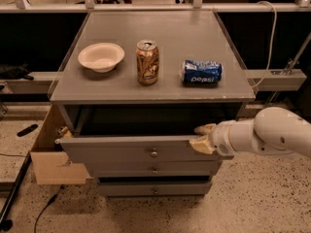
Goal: Open top drawer
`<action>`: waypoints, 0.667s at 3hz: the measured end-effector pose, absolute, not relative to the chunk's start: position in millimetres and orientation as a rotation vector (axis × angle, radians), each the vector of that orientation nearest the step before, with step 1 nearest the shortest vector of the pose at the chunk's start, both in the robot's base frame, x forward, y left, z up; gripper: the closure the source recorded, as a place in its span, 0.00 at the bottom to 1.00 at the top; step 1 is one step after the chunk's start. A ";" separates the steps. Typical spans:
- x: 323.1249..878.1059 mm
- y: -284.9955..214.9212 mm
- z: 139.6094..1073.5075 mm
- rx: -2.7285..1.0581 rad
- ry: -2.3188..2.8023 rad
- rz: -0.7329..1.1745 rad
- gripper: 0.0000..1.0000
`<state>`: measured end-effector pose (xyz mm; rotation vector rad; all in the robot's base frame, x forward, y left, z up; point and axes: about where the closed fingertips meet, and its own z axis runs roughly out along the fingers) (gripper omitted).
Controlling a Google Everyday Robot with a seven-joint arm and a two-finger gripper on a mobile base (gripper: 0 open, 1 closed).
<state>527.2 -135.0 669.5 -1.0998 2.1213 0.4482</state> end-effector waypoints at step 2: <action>527.2 -135.0 669.5 -1.100 2.121 0.448 0.34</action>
Offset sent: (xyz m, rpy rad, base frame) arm 0.0000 0.0000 0.0000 0.0000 0.0000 0.0001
